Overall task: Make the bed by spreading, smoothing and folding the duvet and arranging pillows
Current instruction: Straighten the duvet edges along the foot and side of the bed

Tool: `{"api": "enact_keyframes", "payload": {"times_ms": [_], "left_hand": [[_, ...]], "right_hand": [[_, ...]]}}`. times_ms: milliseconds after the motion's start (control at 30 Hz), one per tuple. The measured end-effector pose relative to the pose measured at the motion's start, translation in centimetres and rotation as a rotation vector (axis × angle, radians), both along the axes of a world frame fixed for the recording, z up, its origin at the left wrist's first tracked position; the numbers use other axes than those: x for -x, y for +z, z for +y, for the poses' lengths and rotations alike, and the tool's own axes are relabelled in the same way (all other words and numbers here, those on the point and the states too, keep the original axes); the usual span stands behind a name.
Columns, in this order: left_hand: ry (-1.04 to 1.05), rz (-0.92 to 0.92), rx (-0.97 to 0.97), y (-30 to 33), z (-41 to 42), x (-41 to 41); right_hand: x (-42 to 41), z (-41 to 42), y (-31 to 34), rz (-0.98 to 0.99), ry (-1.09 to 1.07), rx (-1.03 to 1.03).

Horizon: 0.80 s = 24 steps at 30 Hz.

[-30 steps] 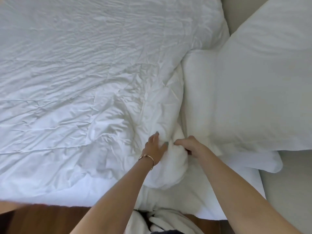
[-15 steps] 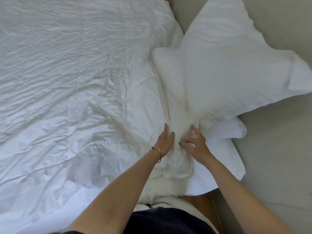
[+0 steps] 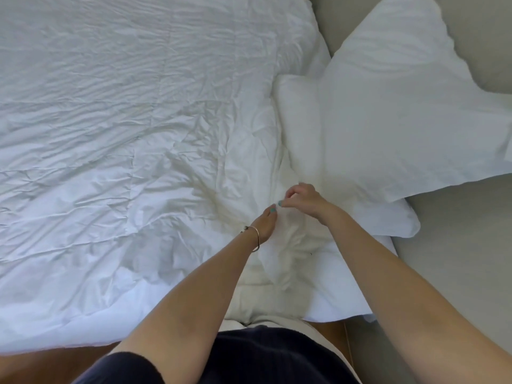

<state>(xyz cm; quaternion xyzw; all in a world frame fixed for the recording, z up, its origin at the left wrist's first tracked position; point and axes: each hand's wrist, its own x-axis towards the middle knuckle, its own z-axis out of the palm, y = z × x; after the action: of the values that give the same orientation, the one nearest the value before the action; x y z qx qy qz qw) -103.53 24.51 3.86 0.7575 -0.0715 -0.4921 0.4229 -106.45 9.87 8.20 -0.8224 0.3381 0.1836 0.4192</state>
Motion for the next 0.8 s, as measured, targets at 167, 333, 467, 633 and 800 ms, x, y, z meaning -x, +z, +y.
{"api": "enact_keyframes", "payload": {"times_ms": [167,333,467,633,800], "left_hand": [[0.004,-0.050,0.011,0.3,-1.2,0.7],[0.078,-0.048,-0.002,-0.3,-0.3,0.6],[0.230,0.047,-0.010,-0.4,0.3,0.2],[0.464,0.029,0.175,1.5,-1.9,-0.7],[0.369,-0.104,0.250,7.5,-7.4,-0.3]], "right_hand": [[0.7,-0.9,-1.8,-0.070,-0.518,-0.324],[0.8,0.4,-2.8,0.139,-0.232,-0.211],[0.3,2.3,-2.0,-0.052,-0.155,-0.049],[1.6,2.4,5.4,-0.408,-0.057,0.212],[10.1,-1.5,11.3,-0.762,0.144,0.859]]}}
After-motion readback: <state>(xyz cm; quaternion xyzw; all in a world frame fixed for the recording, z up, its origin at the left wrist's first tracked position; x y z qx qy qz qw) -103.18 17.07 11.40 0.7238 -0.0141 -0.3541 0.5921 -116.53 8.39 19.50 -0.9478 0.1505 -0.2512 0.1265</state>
